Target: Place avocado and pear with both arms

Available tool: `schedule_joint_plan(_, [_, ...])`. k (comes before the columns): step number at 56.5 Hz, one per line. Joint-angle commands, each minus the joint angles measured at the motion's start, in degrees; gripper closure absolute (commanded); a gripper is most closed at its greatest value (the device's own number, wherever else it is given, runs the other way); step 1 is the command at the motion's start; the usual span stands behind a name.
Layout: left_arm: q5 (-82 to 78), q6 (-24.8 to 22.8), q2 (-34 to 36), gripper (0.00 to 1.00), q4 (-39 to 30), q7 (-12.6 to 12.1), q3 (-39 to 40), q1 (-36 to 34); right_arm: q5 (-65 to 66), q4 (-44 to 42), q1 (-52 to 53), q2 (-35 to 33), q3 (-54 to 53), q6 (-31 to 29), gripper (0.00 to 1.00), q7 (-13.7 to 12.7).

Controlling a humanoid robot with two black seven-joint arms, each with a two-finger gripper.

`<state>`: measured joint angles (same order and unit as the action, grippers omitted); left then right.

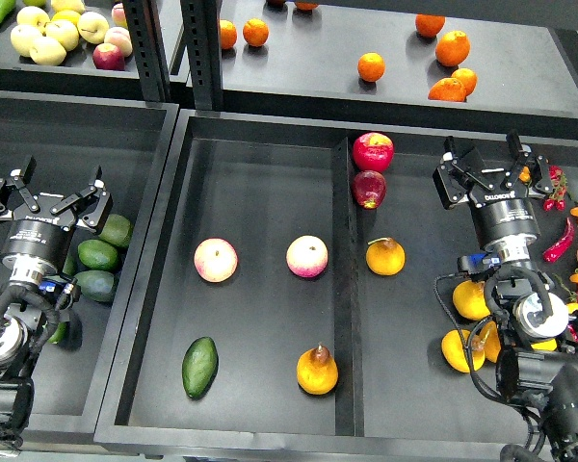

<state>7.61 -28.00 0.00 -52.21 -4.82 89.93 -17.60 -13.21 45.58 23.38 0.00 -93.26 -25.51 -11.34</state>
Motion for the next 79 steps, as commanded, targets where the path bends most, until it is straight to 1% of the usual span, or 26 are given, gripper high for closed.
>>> schedule_joint_plan(1, [0.04, 0.0, 0.0, 0.01, -0.35, 0.08, 2.0, 0.02, 0.03, 0.21, -0.27, 0.0, -0.34, -0.07, 0.01, 0.09])
schedule_joint_plan(9, [-0.05, 0.0, 0.0, 0.01, 0.44, 0.25, 2.71, -0.07, 0.03, 0.3, -0.36, 0.0, -0.43, -0.07, 0.0, 0.09])
schedule_joint_plan(14, [-0.05, 0.0, 0.0, 0.01, 1.76, 1.74, 3.15, -0.07, 0.03, 0.12, -0.36, 0.0, -0.52, -0.07, 0.01, 0.09])
schedule_joint_plan(17, [0.04, 0.0, 0.0, 0.01, 1.33, 1.92, 3.85, -0.16, 0.03, 0.12, -0.36, 0.0, -0.52, 0.02, 0.01, 0.0])
schedule_joint_plan(41, [-0.05, 0.0, 0.0, 0.01, 1.06, 1.57, 2.97, -0.86, -0.06, 0.21, 0.08, 0.0, -0.52, 0.11, 0.0, -0.44])
schedule_joint_plan(55, [-0.66, 0.0, 0.0, 0.01, 1.5, 2.1, 1.48, -0.86, -0.06, 0.21, 0.17, 0.0, -0.61, 0.02, 0.0, -0.44])
schedule_joint_plan(60, [-0.66, 0.0, 0.0, 0.01, 1.5, 1.57, 0.78, -0.6, -0.06, 0.21, 0.17, 0.0, -0.61, -0.24, 0.0, -0.44])
schedule_joint_plan(66, [-0.58, 0.0, 0.0, 0.01, 0.97, 1.31, 0.16, -0.24, -0.06, -0.06, 0.26, 0.0, -0.52, -2.44, 0.0, -0.53])
schedule_joint_plan(72, [-0.58, 0.0, 0.0, 0.01, 1.06, 0.61, -0.89, -1.03, 0.03, -0.76, 1.4, 0.0, -0.43, -2.49, 0.0, -0.71])
schedule_joint_plan(76, [-0.58, 0.0, 0.0, 0.01, 0.97, -1.24, -1.77, -1.12, 0.03, -1.55, 1.93, 0.0, -0.43, -2.49, 0.0, -0.71])
schedule_joint_plan(79, [-0.49, 0.0, 0.0, 0.01, 0.8, -4.48, -2.3, -1.04, 0.03, -1.9, 2.02, 0.0, -0.52, -2.49, 0.0, -0.71])
